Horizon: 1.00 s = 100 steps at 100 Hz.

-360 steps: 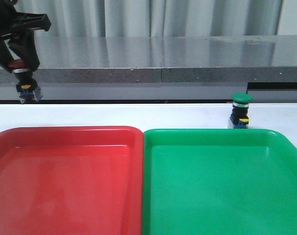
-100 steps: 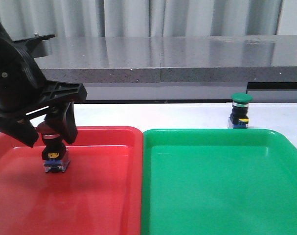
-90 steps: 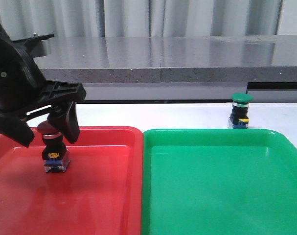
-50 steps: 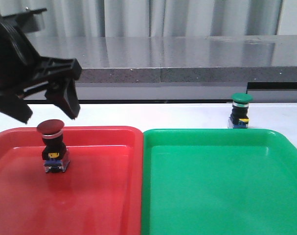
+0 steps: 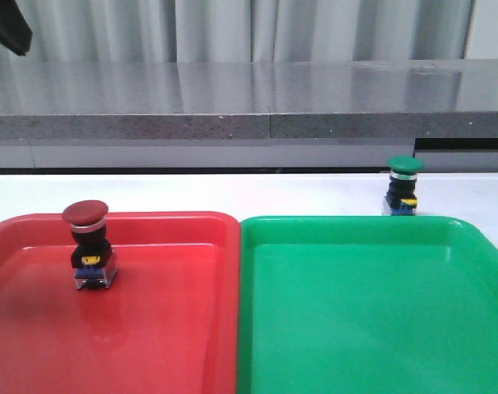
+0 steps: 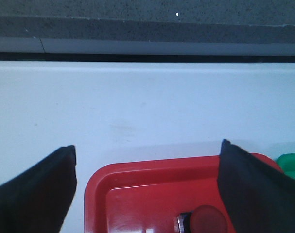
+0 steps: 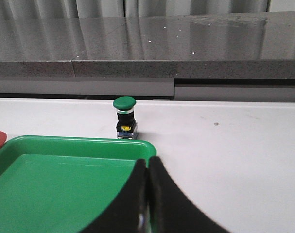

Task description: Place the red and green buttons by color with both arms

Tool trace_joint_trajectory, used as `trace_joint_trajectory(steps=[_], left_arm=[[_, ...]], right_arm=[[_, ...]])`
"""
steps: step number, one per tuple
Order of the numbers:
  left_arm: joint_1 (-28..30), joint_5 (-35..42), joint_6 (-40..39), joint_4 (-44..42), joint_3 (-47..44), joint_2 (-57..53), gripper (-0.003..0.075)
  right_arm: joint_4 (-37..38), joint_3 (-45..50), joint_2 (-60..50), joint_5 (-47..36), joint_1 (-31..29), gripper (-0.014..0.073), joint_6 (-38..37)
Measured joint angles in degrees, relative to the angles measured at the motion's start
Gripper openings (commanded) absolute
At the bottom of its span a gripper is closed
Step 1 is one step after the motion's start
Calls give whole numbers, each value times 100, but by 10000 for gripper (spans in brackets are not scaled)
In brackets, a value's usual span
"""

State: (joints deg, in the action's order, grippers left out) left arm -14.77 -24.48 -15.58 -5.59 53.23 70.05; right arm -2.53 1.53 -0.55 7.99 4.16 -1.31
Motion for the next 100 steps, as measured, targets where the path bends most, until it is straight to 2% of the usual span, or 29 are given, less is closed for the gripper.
trace_joint_trajectory(steps=[12,34,57,72,85,86,96,100], left_arm=[[0,138,0,-58,-409,-564,568],[0,713,0,-83,-1681,-1983,566],[0,774,0,-87,-2646,-3363,545],[0,774,0,-87,-2910,-3864,398],[0,774,0,-87,-2959,-3953,170],[0,774,0,-87,-2959,-3952,170],[0,784,0,-87,-2959,-3952,-20],[0,784,0,-87,-2959,-3952,-18]], right_arm=[[0,0,0,0,0,-67,0],[0,0,0,0,0,-67,0],[0,0,0,0,0,-67,0],[0,0,0,0,0,-67,0],[0,0,0,0,0,-67,0],[0,0,0,0,0,-67,0],[0,0,0,0,0,-67,0],[0,0,0,0,0,-67,0]])
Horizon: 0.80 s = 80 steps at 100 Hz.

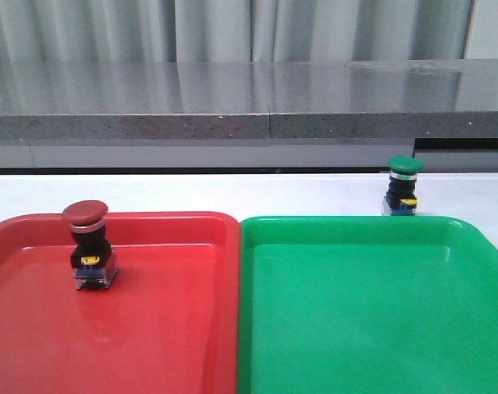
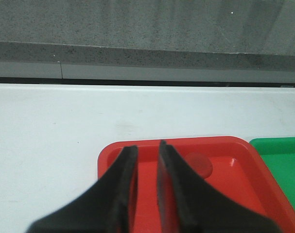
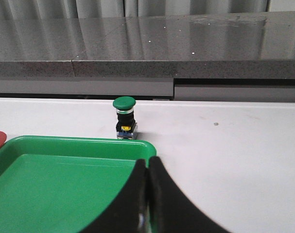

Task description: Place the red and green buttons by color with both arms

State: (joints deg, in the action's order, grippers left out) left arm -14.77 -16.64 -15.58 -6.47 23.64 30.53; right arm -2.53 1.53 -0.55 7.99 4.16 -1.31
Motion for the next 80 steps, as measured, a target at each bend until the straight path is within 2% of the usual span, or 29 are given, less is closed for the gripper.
trace_joint_trajectory(steps=[80], left_arm=[[0,279,-4,-42,0,0,-19]], right_arm=[[0,0,0,0,0,-67,0]])
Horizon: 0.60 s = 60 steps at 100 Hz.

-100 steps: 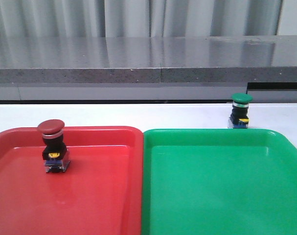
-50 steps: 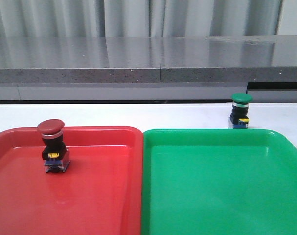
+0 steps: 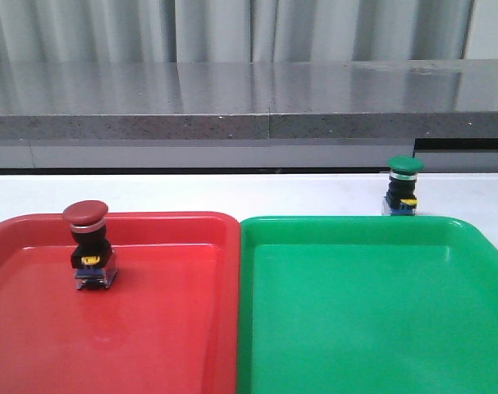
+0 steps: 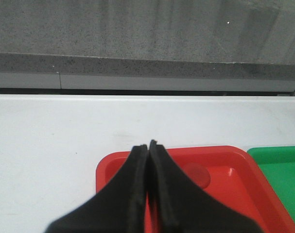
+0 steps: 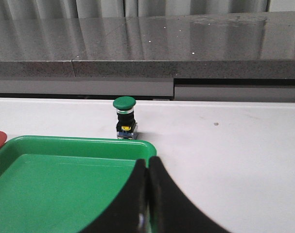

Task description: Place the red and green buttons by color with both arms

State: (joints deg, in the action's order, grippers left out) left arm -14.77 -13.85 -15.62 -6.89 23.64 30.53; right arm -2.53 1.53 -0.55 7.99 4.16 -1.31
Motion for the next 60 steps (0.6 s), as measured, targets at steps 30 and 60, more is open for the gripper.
trace_joint_trajectory(steps=[30,60], left_arm=[[81,355,277,-268,-54,-130,-19],[647,383,326,-348,-822,-1327,-19]], right_arm=[[0,0,0,0,0,-67,0],[0,0,0,0,0,-67,0]])
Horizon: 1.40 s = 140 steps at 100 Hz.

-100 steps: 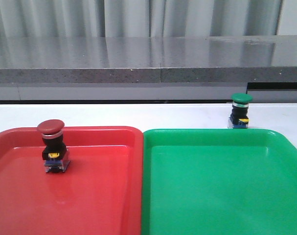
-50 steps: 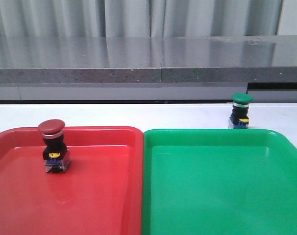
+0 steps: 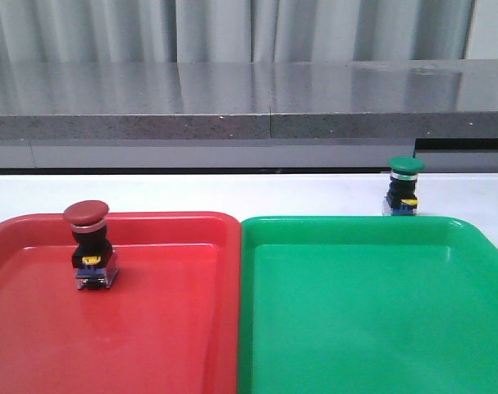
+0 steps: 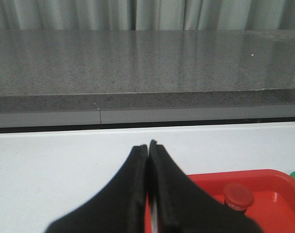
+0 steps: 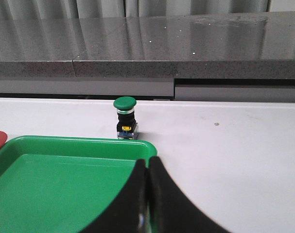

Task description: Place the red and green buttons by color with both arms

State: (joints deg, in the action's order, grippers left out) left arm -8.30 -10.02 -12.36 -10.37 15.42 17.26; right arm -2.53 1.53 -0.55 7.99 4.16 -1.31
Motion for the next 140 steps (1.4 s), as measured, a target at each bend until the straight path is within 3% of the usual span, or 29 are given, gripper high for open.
trace_joint_trajectory(steps=[38,140], left_arm=[[40,426,0,0,-1532,-1615,-19],[40,730,21,-27,-1553,-1761,-19]], right_arm=[[0,0,0,0,0,-67,0],[0,0,0,0,0,-67,0]])
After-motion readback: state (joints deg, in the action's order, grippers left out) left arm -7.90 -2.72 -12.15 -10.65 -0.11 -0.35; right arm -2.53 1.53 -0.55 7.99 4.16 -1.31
